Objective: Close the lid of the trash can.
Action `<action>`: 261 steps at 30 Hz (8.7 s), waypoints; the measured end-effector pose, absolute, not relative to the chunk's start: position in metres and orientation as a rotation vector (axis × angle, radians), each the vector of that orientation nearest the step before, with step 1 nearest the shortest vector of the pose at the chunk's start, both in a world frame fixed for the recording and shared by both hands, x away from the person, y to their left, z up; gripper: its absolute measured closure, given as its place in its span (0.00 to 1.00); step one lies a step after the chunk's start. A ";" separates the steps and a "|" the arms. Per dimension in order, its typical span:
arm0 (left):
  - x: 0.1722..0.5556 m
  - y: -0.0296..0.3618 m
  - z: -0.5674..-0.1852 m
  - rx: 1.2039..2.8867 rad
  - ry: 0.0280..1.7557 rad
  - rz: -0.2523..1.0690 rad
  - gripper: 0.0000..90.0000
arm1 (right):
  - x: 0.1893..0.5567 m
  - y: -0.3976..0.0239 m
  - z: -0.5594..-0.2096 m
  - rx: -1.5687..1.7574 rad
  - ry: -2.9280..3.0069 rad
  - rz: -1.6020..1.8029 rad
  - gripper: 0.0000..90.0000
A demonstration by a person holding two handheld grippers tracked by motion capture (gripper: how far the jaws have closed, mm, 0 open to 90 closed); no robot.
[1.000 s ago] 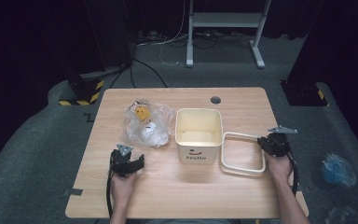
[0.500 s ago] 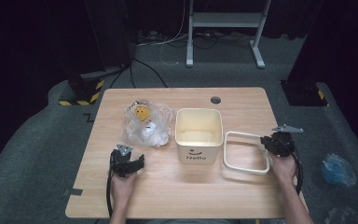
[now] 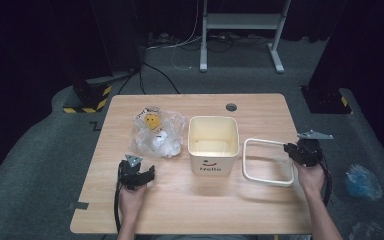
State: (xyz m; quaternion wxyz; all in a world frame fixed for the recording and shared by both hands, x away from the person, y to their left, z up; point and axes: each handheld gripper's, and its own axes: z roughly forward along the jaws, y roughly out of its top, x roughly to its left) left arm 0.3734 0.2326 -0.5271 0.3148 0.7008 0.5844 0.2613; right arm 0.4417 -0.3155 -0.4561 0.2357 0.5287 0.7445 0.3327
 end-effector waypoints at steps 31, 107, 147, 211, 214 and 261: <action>0.373 0.233 -0.527 1.847 1.540 0.688 0.32 | 0.434 -0.315 -0.404 1.403 2.022 0.949 0.86; 0.374 0.233 -0.527 1.845 1.537 0.679 0.31 | 0.474 -0.203 -0.347 1.325 2.112 0.977 0.87; 0.374 0.233 -0.527 1.848 1.534 0.677 0.31 | 0.490 -0.162 -0.358 1.340 2.137 0.957 0.86; 0.374 0.233 -0.527 1.852 1.532 0.683 0.31 | 0.498 -0.134 -0.370 1.339 2.165 0.919 0.86; 0.374 0.233 -0.527 1.852 1.533 0.681 0.31 | 0.498 -0.133 -0.370 1.340 2.164 0.919 0.86; 0.374 0.232 -0.527 1.853 1.532 0.683 0.31 | 0.499 -0.148 -0.376 1.360 2.142 1.054 0.48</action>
